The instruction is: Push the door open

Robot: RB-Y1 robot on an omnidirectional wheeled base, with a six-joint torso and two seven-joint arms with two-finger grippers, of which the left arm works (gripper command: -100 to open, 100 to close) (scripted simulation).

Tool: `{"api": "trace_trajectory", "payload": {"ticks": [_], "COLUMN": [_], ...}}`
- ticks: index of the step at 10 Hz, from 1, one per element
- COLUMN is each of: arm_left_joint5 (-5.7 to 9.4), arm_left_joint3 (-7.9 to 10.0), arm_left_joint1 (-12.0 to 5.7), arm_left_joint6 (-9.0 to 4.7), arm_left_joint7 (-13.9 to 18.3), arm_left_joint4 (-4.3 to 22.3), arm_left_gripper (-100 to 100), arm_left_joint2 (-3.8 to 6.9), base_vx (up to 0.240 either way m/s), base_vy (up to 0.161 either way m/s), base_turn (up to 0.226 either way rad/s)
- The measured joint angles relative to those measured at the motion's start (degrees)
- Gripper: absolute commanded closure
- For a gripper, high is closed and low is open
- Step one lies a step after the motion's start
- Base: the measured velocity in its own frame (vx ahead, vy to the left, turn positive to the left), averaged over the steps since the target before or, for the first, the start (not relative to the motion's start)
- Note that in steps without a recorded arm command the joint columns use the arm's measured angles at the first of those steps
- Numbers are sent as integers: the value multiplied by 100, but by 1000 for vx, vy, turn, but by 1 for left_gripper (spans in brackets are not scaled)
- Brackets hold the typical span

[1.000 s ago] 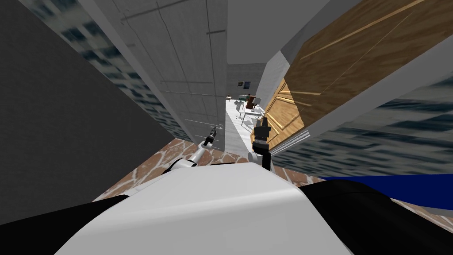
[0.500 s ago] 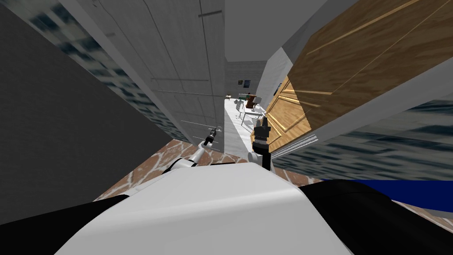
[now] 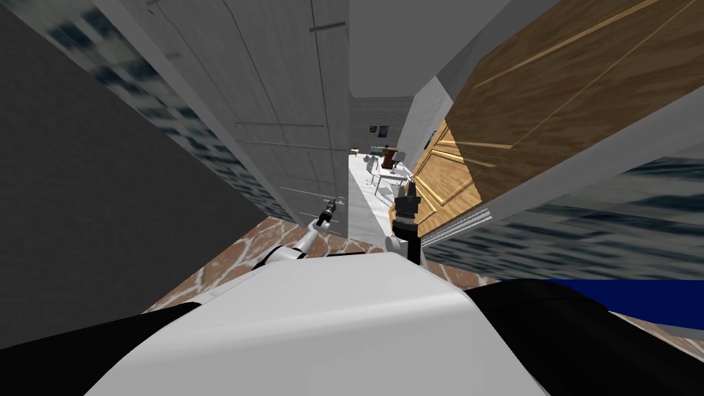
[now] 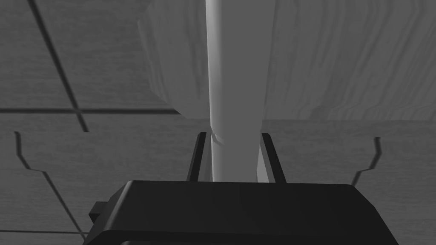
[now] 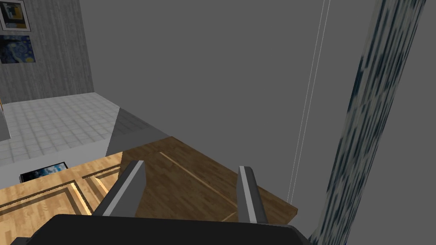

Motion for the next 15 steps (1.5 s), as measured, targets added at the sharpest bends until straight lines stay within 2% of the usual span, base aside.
{"api": "trace_trajectory", "payload": {"ticks": [2, 4, 5, 6, 7, 8, 10, 11, 13, 14, 15], "arm_left_joint5": [20, 35, 53, 66, 81, 99, 134, 145, 176, 199, 213], "arm_left_joint3": [72, 147, 192, 226, 290, 369, 497, 547, 632, 720, 754], "arm_left_joint1": [8, 77, 5, 29, 69, 34, 85, 169, 108, 34, 148], "arm_left_joint6": [11, 60, 12, -28, 23, 28, 53, 145, 165, 81, 100], "arm_left_joint7": [-37, -82, -93, -87, -112, -163, -213, -240, -247, -289, -285], "arm_left_joint4": [65, -46, 78, 77, -17, 16, -22, -171, -118, 68, -62], "arm_left_gripper": [100, 100, 100, 100, 100, 100, 100, 100, 100, 100, 100], "arm_left_joint2": [8, 20, 30, 66, 84, 74, 129, 147, 189, 188, 248], "base_vx": [129, 164, 194, 167, 139, 151, 169, 104, 137, 169, 128], "base_vy": [-95, -96, -125, -144, -132, -154, -157, -52, -137, -161, -130], "base_turn": [32, 39, 56, 58, 78, 58, 74, 29, 72, 83, 74]}}
